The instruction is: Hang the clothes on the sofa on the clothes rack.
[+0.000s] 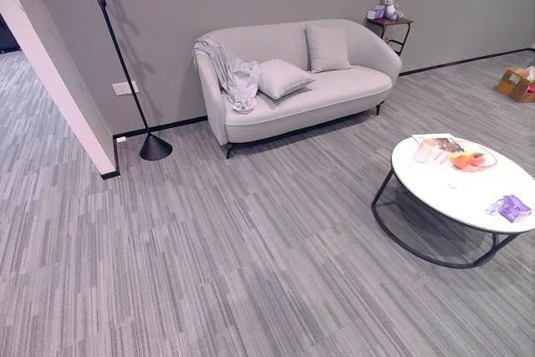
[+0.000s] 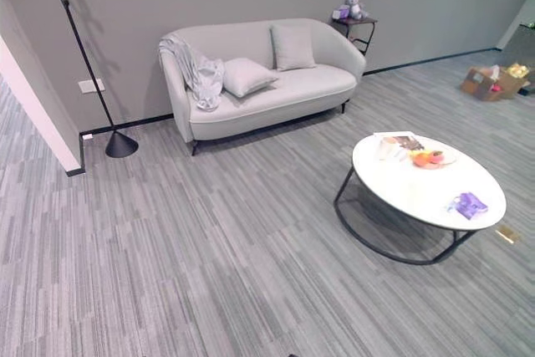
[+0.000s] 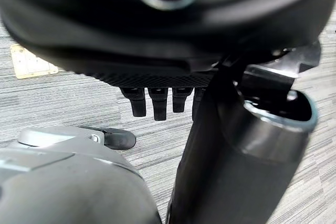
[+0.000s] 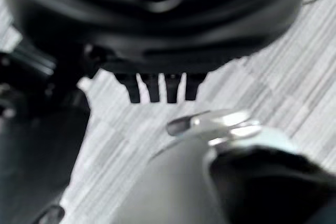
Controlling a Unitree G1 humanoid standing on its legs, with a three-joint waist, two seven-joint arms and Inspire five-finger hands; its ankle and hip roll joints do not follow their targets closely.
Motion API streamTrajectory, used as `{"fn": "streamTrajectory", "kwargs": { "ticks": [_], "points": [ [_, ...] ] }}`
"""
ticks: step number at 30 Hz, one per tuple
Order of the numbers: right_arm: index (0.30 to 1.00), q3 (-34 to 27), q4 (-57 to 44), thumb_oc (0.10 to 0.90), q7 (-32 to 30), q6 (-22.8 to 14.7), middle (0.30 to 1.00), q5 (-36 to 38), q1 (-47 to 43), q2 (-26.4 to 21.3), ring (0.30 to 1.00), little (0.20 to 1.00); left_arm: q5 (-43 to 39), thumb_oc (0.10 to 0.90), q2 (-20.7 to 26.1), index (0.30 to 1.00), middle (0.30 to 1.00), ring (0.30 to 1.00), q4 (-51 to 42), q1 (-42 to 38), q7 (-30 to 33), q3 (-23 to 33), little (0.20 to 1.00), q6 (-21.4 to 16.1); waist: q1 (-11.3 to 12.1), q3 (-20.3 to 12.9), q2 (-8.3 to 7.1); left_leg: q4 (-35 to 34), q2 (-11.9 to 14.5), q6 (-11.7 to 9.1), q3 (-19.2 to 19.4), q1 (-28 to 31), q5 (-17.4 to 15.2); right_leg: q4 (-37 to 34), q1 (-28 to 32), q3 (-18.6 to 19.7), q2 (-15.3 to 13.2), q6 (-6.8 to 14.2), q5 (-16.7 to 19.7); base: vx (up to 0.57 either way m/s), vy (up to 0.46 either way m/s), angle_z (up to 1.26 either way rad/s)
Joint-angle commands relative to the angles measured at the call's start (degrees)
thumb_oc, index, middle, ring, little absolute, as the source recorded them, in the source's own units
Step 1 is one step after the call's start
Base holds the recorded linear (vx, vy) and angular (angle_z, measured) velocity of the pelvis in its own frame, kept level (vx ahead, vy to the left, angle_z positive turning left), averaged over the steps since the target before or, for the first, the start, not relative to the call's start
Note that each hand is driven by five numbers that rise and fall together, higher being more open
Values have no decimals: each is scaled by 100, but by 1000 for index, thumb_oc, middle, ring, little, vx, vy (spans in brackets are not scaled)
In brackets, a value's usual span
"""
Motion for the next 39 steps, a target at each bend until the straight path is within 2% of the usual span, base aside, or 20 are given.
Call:
{"fn": "streamTrajectory", "kwargs": {
  "ticks": [1, 8, 15, 16, 18, 19, 20, 21, 22, 24, 25, 26, 27, 28, 29, 32, 36, 37, 38, 39],
  "points": [
    [900, 219, 169, 800, 126, -32, 900, -404, -319, 131, 900, 900, 391, 800, -251, 900, 900, 900, 444, -281, -79, -139, 900, 10, -37, 138, -50, 12, 7, -65, -480, -351, -124, 32, -236, -165, -177, 412, 224, -41, 72, -8],
    [900, 542, 29, 800, 113, -61, 900, -883, -371, 136, 900, 900, 611, 800, -219, 900, 900, 900, 376, -314, -11, -276, 900, -30, -1, 178, -64, 12, -82, -16, -505, -424, -148, 32, -289, -186, -259, 464, 247, -5, 69, 0],
    [900, 674, -135, 800, 119, -46, 900, -1084, -515, 115, 900, 900, 783, 800, -208, 900, 900, 900, 310, -400, 7, -461, 900, -40, 22, 181, -29, 12, -316, 145, -541, -401, -227, 32, -248, -221, -508, 608, 331, 2, 116, 1],
    [900, 653, -130, 800, 127, -36, 900, -1050, -534, 114, 900, 900, 786, 800, -199, 900, 900, 900, 303, -426, 8, -482, 900, -40, 13, 201, -19, 12, -364, 190, -559, -375, -241, 178, -267, -232, -566, 615, 308, -3, 171, 2],
    [900, 586, -163, 800, 168, -28, 900, -950, -526, 130, 900, 900, 780, 800, -163, 900, 900, 900, 283, -471, 5, -481, 900, -33, 12, 270, 18, 12, -456, 297, -596, -303, -274, 903, -542, -222, -692, 617, 191, -14, 153, 1],
    [900, 586, -163, 800, 168, -28, 900, -950, -526, 130, 900, 900, 780, 800, -163, 900, 900, 900, 283, -471, 5, -481, 900, -33, 13, 270, 18, 12, -456, 297, -596, -303, -274, 904, -544, -221, -692, 617, 191, 4, 138, 4],
    [900, 544, -190, 800, 183, -24, 900, -863, -520, 130, 900, 900, 765, 800, -150, 900, 900, 900, 270, -491, 19, -480, 900, -35, -5, 341, 38, 12, -529, 367, -636, -208, -310, 1346, -717, -191, -750, 644, 279, 35, 201, 4],
    [900, 472, -164, 800, 220, -1, 900, -728, -520, 105, 900, 900, 814, 800, -115, 900, 900, 900, 284, -546, 21, -502, 900, -21, -40, 481, 54, 12, -652, 491, -688, -30, -351, 2256, -1062, -134, -898, 633, 620, 62, 280, -7],
    [900, 365, -141, 800, 246, -7, 900, -509, -508, 92, 900, 900, 829, 800, -73, 900, 900, 900, 330, -571, -4, -473, 900, 5, -57, 590, 100, 12, -639, 543, -740, 128, -399, 2981, -1382, -173, -938, 566, 791, 93, 224, 4],
    [900, 301, -149, 800, 240, -13, 900, -379, -510, 78, 900, 900, 845, 800, -66, 900, 900, 900, 352, -573, -13, -462, 900, 13, -59, 598, 111, 12, -628, 543, -727, 185, -431, 3144, -1507, -226, -968, 546, 761, 106, 51, 23],
    [900, 209, -189, 800, 235, -41, 900, -210, -491, 34, 900, 900, 873, 800, -46, 900, 900, 900, 402, -570, -44, -450, 900, 6, -94, 589, 132, 12, -590, 515, -747, 284, -522, 2926, -1616, -359, -869, 490, 596, 256, -117, 18],
    [900, 105, -125, 800, 211, -15, 900, -18, -500, 11, 900, 900, 923, 800, -35, 900, 900, 900, 452, -569, -67, -465, 900, 14, -143, 557, 112, 12, -544, 448, -785, 368, -628, 2306, -1658, -414, -717, 481, 434, 436, -246, 25],
    [900, -7, -47, 800, 212, 25, 900, 166, -521, 23, 900, 900, 1005, 800, -28, 900, 900, 900, 535, -596, -59, -441, 900, 30, -235, 538, 48, 12, -500, 352, -814, 508, -792, 1291, -1729, -397, -667, 576, 595, 336, -225, 23],
    [900, -7, -46, 800, 212, 25, 900, 167, -521, 21, 900, 900, 1006, 800, -31, 900, 900, 900, 537, -597, -59, -440, 900, 29, -234, 560, 74, 12, -470, 346, -813, 541, -810, 1239, -1669, -414, -636, 571, 614, 278, -194, 20],
    [900, -51, -28, 800, 221, 29, 900, 200, -541, 18, 900, 900, 1001, 800, -43, 900, 900, 900, 550, -605, -60, -429, 900, 34, -273, 561, 38, 12, -453, 311, -838, 606, -861, 886, -1788, -353, -656, 653, 785, 209, -124, 1],
    [900, -141, 14, 800, 254, 84, 900, 217, -543, 40, 900, 900, 1064, 800, -93, 900, 900, 900, 583, -622, -21, -443, 900, 8, -372, 569, 82, 12, -204, 128, -920, 987, -1127, 66, -2067, -179, -734, 891, 1187, 425, -260, -7],
    [900, -180, 62, 800, 284, 96, 900, 209, -430, 28, 900, 900, 1187, 800, -96, 900, 900, 900, 630, -571, -24, -442, 900, -22, -428, 413, 56, 12, -18, -16, -993, 1219, -1305, 33, -1991, -162, -762, 895, 1317, 400, -280, 2],
    [900, -161, 87, 800, 284, 82, 900, 122, -416, -23, 900, 900, 1192, 800, -109, 900, 900, 900, 635, -541, -3, -452, 900, -22, -479, 321, 113, 12, 264, -131, -1040, 1263, -1093, 257, -1997, -158, -652, 808, 1357, 266, -231, 37],
    [900, -161, 87, 800, 284, 82, 900, 122, -416, -25, 900, 900, 1192, 800, -111, 900, 900, 900, 634, -540, -2, -451, 900, -21, -481, 316, 122, 12, 274, -134, -1041, 1260, -1096, 265, -2003, -163, -644, 806, 1350, 336, -322, 61],
    [900, -157, 111, 800, 263, 79, 900, 137, -435, -81, 900, 900, 1114, 800, -107, 900, 900, 900, 612, -551, 22, -445, 900, -25, -491, 298, 186, 12, 449, -197, -1069, 1239, -917, 428, -2078, -149, -546, 754, 1275, 199, -233, 60]
  ]
}}
